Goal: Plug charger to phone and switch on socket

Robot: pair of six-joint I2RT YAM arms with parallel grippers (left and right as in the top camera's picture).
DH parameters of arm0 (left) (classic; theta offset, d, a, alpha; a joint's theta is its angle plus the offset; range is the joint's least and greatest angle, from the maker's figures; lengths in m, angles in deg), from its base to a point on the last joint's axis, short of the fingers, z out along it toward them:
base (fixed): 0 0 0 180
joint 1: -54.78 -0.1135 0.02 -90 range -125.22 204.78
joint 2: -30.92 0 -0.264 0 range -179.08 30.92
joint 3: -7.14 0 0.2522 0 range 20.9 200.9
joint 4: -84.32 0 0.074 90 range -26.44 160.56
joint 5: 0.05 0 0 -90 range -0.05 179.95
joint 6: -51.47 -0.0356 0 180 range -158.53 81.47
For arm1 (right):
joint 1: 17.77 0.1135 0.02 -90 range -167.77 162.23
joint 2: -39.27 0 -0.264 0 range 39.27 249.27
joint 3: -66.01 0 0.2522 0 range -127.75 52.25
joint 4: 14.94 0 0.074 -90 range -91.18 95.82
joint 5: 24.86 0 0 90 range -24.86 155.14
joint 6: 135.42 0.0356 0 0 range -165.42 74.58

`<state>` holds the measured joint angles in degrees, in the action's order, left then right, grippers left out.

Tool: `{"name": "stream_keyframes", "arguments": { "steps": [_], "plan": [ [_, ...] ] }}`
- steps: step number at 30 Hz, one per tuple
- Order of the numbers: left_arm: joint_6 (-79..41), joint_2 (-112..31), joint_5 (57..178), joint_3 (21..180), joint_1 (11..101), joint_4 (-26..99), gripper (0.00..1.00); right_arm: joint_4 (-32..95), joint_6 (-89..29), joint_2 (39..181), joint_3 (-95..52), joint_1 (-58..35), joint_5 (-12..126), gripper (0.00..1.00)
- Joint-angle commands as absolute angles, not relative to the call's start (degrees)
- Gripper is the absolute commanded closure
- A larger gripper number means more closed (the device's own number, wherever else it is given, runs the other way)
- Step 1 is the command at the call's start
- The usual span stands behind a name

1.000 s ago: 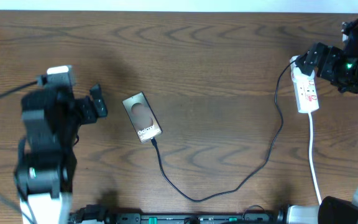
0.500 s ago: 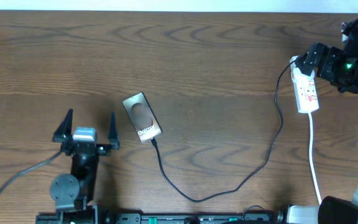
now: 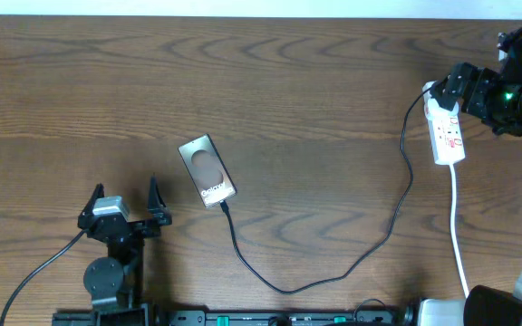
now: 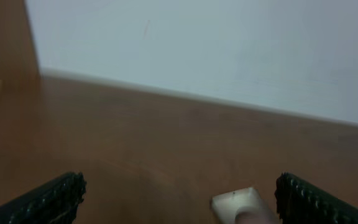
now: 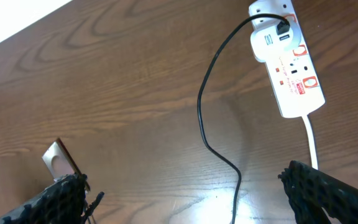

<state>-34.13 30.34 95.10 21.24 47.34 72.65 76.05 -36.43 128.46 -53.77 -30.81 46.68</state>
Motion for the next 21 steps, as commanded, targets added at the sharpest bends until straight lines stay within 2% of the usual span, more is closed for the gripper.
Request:
{"name": "stream_keyframes", "arguments": {
  "steps": [1,21],
  "plan": [
    [-30.06,30.84,92.17,21.15,47.08,66.55,0.0,76.11,-36.25,128.5,-53.64,-30.53,46.59,0.01],
    [-31.35,30.69,91.82,21.15,47.1,66.51,0.0,76.09,-36.25,128.5,-53.64,-30.53,46.57,0.01]
  ]
}}
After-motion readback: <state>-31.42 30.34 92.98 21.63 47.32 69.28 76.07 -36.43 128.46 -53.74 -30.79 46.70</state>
